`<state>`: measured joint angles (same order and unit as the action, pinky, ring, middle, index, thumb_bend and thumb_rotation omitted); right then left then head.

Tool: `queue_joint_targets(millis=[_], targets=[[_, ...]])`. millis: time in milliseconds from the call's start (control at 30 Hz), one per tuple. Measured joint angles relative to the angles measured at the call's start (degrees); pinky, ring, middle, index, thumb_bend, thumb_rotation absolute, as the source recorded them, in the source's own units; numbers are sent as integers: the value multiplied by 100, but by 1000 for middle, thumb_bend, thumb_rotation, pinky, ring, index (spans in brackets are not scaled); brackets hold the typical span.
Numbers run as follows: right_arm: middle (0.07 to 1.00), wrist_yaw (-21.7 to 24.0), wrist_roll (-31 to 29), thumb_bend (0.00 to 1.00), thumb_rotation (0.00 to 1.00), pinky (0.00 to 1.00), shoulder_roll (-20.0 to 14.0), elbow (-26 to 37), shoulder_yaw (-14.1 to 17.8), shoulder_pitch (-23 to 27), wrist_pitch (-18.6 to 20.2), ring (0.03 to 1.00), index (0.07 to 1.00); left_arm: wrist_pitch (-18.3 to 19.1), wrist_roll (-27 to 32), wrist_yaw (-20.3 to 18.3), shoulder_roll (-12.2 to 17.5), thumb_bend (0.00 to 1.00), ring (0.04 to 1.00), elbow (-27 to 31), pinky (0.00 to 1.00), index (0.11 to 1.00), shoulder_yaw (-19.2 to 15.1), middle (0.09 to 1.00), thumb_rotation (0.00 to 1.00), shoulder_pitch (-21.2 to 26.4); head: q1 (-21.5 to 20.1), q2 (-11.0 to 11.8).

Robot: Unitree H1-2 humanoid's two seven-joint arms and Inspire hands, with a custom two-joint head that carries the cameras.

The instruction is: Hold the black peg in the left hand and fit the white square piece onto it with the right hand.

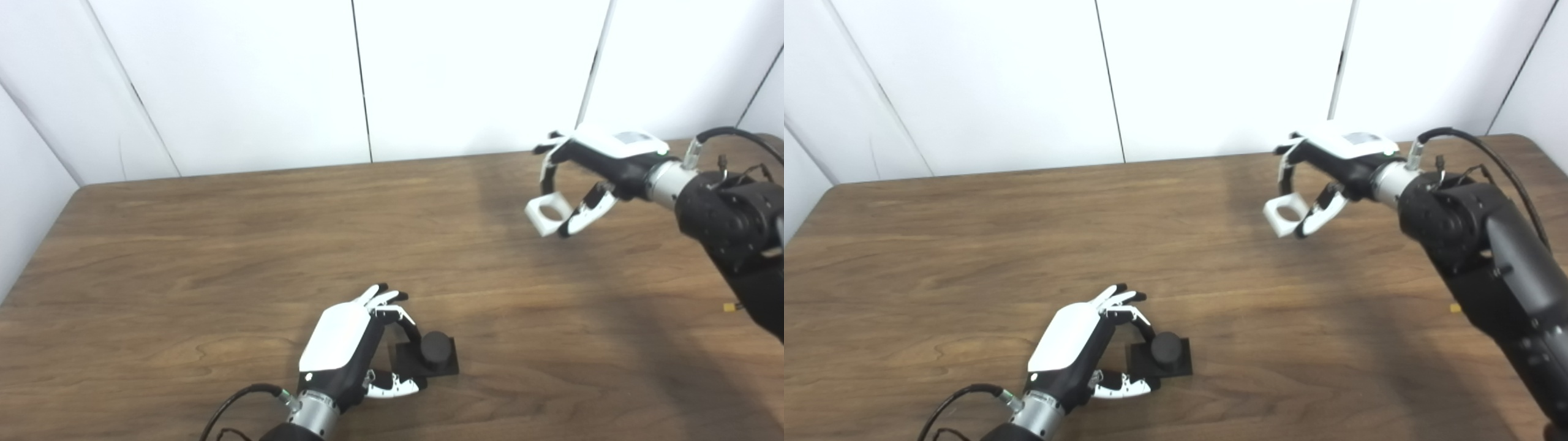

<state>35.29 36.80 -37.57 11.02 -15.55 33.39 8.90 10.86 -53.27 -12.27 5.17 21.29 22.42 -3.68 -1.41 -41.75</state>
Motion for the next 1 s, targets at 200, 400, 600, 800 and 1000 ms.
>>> queue_joint_targets(millis=[200,400,600,800,1000], targets=[[893,252,-31,525,144,890,45,819,82,-259,171,973,491,-44,12,32,-12,507,949,-50,911,483,-8,866,73,14,18,9],[893,423,-41,525,144,927,126,1610,161,-454,345,974,491,-51,11,38,-23,507,948,-70,905,483,-8,867,74,26,9,9],[883,490,-52,525,143,918,269,2194,181,-611,336,965,490,-50,10,45,-24,507,951,-83,908,484,-6,869,73,37,44,35],[880,662,-8,525,141,930,444,2673,118,-696,332,964,490,-47,10,30,-30,507,952,-84,911,484,-10,870,73,43,18,35],[880,807,129,525,144,923,598,2808,-41,-703,205,972,491,-52,10,51,-51,507,953,-104,918,483,-9,869,73,44,35,35]])
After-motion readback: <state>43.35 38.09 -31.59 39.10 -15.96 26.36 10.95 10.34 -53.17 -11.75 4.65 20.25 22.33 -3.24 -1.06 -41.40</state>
